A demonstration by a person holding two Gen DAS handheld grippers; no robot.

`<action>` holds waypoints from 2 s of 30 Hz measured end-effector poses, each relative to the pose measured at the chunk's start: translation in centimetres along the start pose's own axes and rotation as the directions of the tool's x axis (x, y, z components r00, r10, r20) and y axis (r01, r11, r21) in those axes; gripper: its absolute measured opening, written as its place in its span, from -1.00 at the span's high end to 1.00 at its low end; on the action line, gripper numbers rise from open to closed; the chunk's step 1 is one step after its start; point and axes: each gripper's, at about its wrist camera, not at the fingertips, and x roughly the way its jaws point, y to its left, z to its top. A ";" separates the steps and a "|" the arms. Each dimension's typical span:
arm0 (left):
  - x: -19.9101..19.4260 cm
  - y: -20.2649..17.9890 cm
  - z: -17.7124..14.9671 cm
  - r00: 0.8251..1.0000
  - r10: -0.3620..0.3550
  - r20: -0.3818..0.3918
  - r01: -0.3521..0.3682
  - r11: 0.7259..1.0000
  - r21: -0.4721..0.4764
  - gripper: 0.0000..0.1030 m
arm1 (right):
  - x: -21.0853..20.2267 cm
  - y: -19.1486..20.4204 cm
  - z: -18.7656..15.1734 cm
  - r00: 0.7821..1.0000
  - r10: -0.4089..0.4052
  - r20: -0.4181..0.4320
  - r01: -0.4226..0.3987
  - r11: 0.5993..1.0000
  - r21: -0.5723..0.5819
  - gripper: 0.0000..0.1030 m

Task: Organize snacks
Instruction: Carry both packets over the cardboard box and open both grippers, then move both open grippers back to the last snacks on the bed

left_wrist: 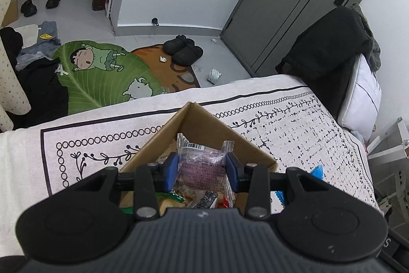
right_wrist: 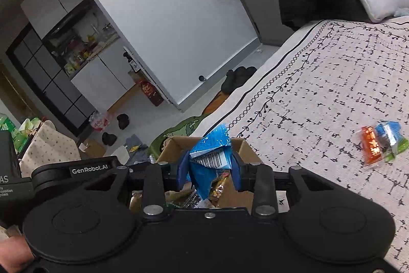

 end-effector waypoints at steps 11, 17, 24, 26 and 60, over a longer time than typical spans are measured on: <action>0.5 0.9 1.4 0.998 -0.068 -0.016 0.067 0.997 -0.037 0.08 | 2.5 2.1 -0.8 0.999 -0.008 -0.037 0.006 0.999 -0.038 0.34; -0.1 1.4 2.1 0.999 -0.054 -0.005 0.054 0.998 -0.030 -0.07 | 3.6 2.8 -1.3 0.999 -0.008 -0.054 0.004 0.998 -0.065 0.23; -0.7 1.3 2.1 1.000 -0.019 -0.005 0.019 1.000 -0.019 -0.31 | 2.8 3.0 -1.3 0.998 -0.038 -0.053 0.034 0.996 -0.077 -0.07; -0.9 1.1 2.0 1.000 -0.008 -0.005 0.008 1.000 -0.008 -0.36 | 2.3 2.8 -1.0 0.998 -0.045 -0.052 0.042 0.997 -0.069 -0.12; -4.2 -8.8 -2.0 0.996 -0.037 0.081 0.024 0.987 0.158 -1.00 | -8.8 -5.1 3.2 0.969 -0.245 0.046 0.244 0.970 0.022 -0.96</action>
